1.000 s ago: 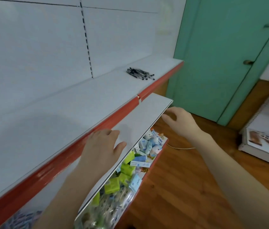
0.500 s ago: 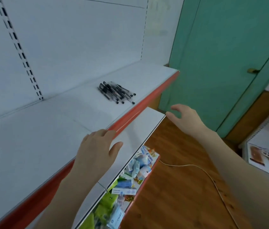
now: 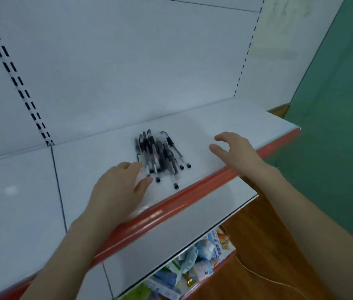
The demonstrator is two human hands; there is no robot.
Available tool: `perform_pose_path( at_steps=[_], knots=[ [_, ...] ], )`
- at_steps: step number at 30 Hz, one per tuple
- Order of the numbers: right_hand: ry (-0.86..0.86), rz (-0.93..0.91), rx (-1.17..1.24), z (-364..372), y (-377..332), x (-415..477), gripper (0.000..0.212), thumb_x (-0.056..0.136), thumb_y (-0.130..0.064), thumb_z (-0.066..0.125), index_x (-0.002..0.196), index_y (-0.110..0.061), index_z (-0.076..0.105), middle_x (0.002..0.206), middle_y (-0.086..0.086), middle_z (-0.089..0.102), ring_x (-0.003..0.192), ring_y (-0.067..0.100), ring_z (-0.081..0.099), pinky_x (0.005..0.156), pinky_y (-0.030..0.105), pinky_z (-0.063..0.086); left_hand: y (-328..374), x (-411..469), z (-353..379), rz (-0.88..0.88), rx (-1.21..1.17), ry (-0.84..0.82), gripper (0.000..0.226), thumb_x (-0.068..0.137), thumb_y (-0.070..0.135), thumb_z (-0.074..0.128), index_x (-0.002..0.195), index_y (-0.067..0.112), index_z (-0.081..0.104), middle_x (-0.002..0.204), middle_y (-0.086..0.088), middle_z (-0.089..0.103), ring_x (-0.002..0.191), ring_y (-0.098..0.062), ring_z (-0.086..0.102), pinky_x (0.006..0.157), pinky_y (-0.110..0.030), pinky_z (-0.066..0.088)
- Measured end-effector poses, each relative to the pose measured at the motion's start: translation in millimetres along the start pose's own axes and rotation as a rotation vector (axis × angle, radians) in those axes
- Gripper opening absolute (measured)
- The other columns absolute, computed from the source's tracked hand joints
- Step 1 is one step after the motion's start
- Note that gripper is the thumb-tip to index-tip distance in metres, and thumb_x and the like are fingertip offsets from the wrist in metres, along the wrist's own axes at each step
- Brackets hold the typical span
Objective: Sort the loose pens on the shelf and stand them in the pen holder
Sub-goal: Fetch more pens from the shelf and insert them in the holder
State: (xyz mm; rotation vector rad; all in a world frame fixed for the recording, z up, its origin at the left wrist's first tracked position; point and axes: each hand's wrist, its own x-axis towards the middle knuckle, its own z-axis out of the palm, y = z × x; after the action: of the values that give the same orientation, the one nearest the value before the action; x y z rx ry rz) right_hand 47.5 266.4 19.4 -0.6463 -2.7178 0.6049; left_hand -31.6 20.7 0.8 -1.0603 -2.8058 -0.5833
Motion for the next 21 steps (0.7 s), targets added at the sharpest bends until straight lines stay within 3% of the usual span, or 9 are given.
perform_pose_path(
  at_steps=[4,8,14,16,18,21],
  knots=[
    [-0.162,-0.15,0.006,6,9,47,0.043,0.094,-0.032,0.049,0.129,-0.009,0.048,0.136,0.007,0.049,0.125,0.02,0.044,0.1,0.022,0.028,11,40,17,-0.183,0.012,-0.01,0.045,0.09,0.047,0.044,0.111,0.009,0.054,0.101,-0.01,0.059,0.089,-0.025,0.057,0.073,-0.033,0.046],
    [-0.303,-0.285,0.061,17,0,79,0.039,0.093,-0.035,0.049,0.122,-0.009,0.053,0.122,0.007,0.057,0.11,0.02,0.053,0.09,0.025,0.037,22,68,24,-0.319,0.065,0.021,0.042,0.088,0.052,0.046,0.086,0.01,0.045,0.081,-0.005,0.05,0.074,-0.021,0.047,0.061,-0.029,0.033],
    [-0.471,-0.379,0.026,37,-27,97,0.05,0.088,-0.049,0.051,0.084,0.001,0.056,0.081,0.019,0.06,0.069,0.024,0.051,0.063,0.031,0.037,32,94,23,-0.461,0.072,-0.039,0.036,0.087,0.042,0.055,0.084,0.01,0.039,0.083,-0.005,0.044,0.075,-0.021,0.043,0.063,-0.028,0.033],
    [-0.48,-0.38,-0.047,39,-35,102,0.048,0.085,-0.049,0.055,0.061,-0.009,0.042,0.061,0.006,0.046,0.055,0.017,0.041,0.052,0.028,0.029,34,100,21,-0.493,0.075,-0.063,0.035,0.086,0.037,0.057,0.079,0.01,0.037,0.075,-0.003,0.041,0.073,-0.021,0.042,0.06,-0.028,0.032],
    [-0.511,-0.38,-0.097,40,-42,107,0.047,0.082,-0.043,0.059,0.055,-0.015,0.033,0.055,-0.002,0.039,0.051,0.015,0.038,0.047,0.027,0.025,36,105,19,-0.515,0.061,-0.088,0.036,0.085,0.032,0.058,0.07,0.011,0.033,0.066,-0.001,0.037,0.065,-0.019,0.041,0.053,-0.028,0.03],
    [-0.562,-0.393,-0.116,39,-47,113,0.038,0.078,-0.032,0.06,0.056,-0.015,0.034,0.055,-0.002,0.039,0.051,0.016,0.038,0.047,0.025,0.025,36,109,16,-0.534,0.033,-0.134,0.039,0.082,0.025,0.059,0.061,0.013,0.029,0.059,0.0,0.037,0.052,-0.013,0.034,0.045,-0.025,0.024]
  ],
)
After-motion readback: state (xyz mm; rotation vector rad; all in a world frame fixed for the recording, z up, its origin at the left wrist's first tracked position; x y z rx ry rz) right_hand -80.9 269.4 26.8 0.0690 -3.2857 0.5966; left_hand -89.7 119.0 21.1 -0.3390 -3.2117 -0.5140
